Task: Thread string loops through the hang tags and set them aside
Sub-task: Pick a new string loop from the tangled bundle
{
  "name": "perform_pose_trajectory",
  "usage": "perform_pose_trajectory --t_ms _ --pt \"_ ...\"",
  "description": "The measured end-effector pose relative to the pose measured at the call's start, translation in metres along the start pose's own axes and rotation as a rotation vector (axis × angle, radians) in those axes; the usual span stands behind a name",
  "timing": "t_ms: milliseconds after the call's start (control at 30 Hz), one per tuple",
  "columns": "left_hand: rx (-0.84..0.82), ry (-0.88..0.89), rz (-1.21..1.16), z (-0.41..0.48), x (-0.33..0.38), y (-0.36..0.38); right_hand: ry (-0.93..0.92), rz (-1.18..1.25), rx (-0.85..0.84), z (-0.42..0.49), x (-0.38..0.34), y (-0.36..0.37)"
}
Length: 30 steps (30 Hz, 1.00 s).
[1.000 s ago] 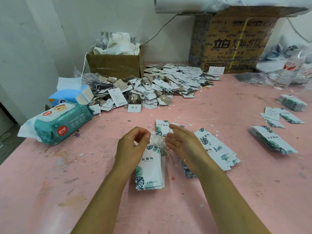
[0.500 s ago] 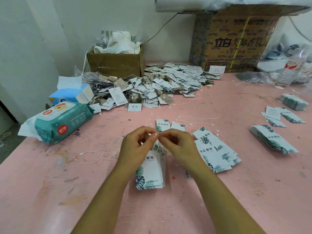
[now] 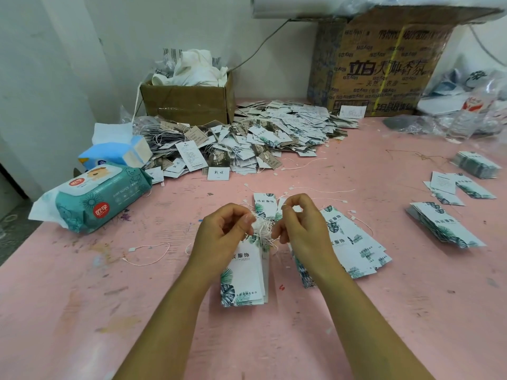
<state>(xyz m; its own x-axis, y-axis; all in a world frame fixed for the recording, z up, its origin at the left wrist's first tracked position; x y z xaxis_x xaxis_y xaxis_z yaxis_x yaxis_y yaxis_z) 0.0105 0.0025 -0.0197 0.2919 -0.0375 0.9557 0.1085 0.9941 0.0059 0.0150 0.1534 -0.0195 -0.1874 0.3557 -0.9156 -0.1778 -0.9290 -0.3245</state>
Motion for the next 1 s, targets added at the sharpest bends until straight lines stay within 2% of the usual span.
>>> perform_pose_trajectory --t_ms 100,200,300,400,600,800,933,1000 --pt "-0.046 0.03 -0.088 -0.001 0.005 0.003 -0.059 -0.186 0.031 0.001 0.0 -0.001" --pt "-0.081 0.038 -0.098 -0.002 0.006 0.005 -0.042 -0.176 0.057 0.003 0.002 -0.002" --pt "-0.051 0.025 -0.104 -0.001 0.004 0.004 -0.017 0.014 0.033 0.003 0.0 -0.002" --pt "-0.001 0.005 -0.11 0.0 0.001 0.001 -0.07 0.191 -0.018 0.001 -0.007 -0.001" --pt "0.025 -0.01 -0.067 0.001 -0.005 -0.002 -0.141 0.308 0.002 0.001 -0.013 -0.006" --pt "0.013 -0.011 -0.009 0.001 -0.007 -0.002 -0.037 0.175 0.089 0.005 -0.003 -0.009" --pt "0.091 -0.02 -0.021 0.002 -0.008 -0.006 -0.022 -0.113 0.081 0.006 0.001 -0.01" --pt "0.131 -0.024 -0.03 0.003 -0.008 -0.008 -0.032 -0.136 0.065 0.007 0.001 -0.01"
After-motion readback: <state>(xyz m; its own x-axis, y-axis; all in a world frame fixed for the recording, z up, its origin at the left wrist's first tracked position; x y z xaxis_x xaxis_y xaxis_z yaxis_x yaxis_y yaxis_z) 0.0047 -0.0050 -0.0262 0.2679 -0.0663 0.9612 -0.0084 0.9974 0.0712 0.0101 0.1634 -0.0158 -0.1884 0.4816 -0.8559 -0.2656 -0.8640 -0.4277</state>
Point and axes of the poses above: each hand's wrist, its own z-axis towards the middle knuckle, its own y-axis out of the palm, x = y × z, the point moved 4 cm from there along z, towards the middle knuckle, and after that the axes turned 8 degrees about -z, right-handed, at the moved point
